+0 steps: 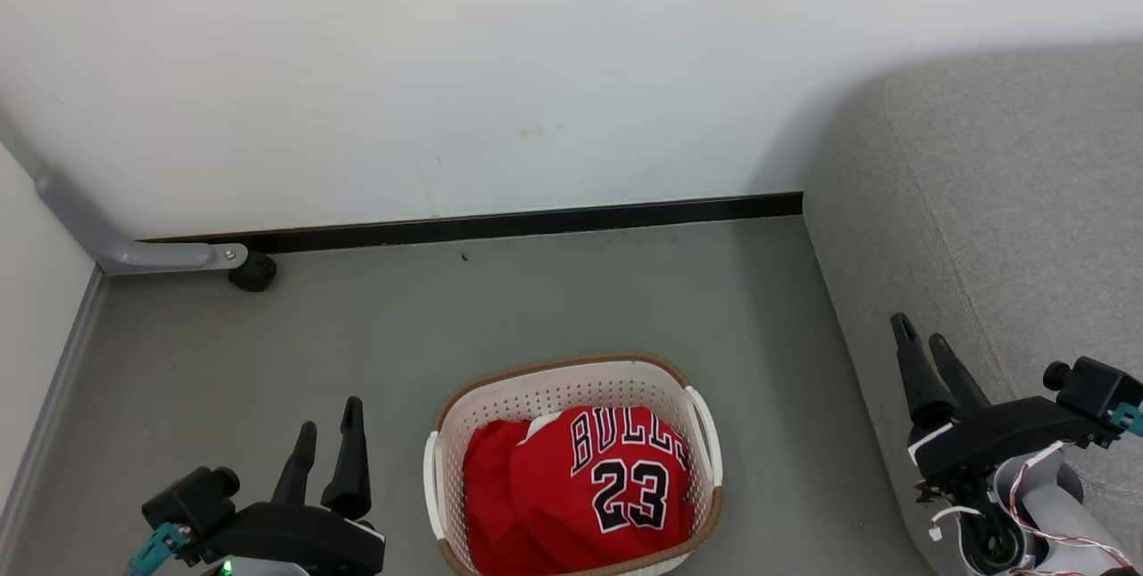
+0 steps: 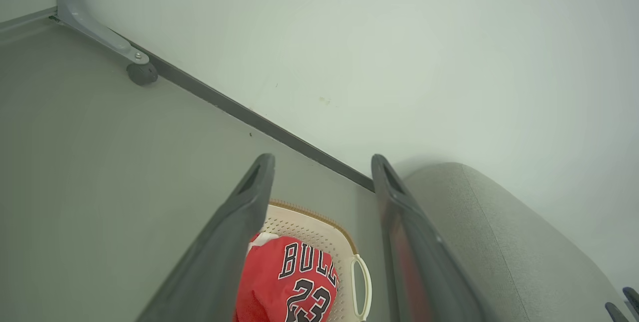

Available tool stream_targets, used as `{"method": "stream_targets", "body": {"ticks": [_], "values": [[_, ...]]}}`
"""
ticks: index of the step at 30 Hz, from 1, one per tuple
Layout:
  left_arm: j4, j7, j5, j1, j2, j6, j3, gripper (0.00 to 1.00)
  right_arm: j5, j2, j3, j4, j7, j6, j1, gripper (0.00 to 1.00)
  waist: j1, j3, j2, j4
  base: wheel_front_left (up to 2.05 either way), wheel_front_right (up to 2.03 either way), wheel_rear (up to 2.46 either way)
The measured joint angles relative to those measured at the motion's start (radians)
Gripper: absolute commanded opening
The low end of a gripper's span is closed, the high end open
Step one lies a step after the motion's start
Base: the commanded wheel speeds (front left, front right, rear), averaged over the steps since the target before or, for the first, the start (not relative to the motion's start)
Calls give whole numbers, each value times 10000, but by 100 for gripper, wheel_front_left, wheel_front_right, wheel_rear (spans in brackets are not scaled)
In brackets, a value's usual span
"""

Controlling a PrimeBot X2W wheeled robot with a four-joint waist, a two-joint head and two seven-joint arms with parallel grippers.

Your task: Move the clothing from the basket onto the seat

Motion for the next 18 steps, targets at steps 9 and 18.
{"method": "stream_targets", "body": {"ticks": [9, 18], "values": [[44, -316, 1501, -76, 81, 96, -267, 100, -1074, -221, 527, 428, -345, 0, -441, 100, 0, 12, 0, -20, 0, 0, 0], [79, -658, 2997, -193, 134, 257, -453, 100, -2123, -422, 978, 688, -671, 2, -746, 100, 0, 12, 0, -46, 0, 0, 0]]}}
